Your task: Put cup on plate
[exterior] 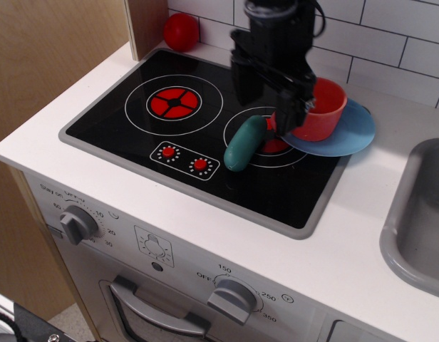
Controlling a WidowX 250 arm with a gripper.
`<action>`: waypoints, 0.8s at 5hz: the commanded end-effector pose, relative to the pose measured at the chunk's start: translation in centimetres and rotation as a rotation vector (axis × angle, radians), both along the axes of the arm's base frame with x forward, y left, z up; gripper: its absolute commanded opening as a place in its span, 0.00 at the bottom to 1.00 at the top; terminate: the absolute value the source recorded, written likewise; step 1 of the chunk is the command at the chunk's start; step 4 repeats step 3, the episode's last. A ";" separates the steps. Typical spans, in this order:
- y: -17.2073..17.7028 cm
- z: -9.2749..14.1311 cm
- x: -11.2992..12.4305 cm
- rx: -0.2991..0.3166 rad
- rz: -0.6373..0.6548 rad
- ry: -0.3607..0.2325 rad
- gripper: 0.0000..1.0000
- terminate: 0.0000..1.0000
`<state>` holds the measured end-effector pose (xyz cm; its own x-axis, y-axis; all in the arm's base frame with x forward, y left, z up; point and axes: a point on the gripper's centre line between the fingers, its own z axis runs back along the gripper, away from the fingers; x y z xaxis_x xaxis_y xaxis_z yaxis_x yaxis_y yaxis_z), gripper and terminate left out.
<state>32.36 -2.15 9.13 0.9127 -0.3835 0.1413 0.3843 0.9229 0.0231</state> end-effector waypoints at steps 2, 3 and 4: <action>3.2 2.8 0.1 0.058 0.017 -0.042 1.00 0.00; 3.2 2.8 0.1 0.058 0.017 -0.042 1.00 1.00; 3.2 2.8 0.1 0.058 0.017 -0.042 1.00 1.00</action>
